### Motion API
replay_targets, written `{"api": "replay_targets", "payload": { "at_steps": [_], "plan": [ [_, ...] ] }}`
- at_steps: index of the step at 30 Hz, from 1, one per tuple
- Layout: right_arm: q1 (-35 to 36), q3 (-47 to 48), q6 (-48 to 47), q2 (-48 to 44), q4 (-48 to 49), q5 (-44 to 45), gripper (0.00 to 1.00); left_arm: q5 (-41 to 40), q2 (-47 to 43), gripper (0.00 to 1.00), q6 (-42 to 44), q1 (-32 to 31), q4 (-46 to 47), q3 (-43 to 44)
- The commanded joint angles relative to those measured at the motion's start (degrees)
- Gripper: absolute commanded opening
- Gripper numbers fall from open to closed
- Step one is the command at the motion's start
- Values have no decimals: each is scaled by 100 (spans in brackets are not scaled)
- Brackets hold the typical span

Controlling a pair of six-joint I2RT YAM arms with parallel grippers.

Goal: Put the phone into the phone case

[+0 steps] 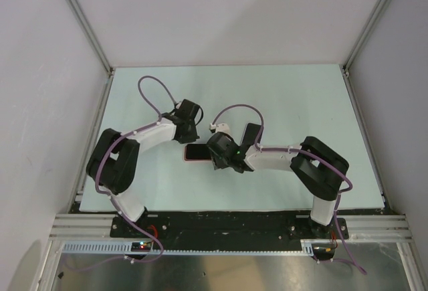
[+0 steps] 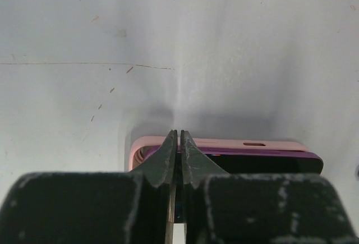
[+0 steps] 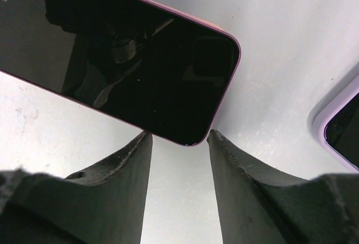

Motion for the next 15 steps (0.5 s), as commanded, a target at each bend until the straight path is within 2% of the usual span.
{"api": "replay_targets", "payload": {
  "at_steps": [1, 5, 8, 15],
  "plan": [
    [-70, -24, -44, -152, 61, 67, 53, -307, -516, 13, 130, -33, 64, 27],
    [-98, -99, -119, -436, 39, -138, 64, -457, -1087, 24, 119, -27, 46, -106],
    [-175, -206, -116, -751, 47, -440, 69, -669, -1519, 28, -41, -12, -46, -369],
    [-788, -233, 285, -1085, 155, -1188, 74, -615, -1706, 26, -319, 16, -122, -787]
  ]
}}
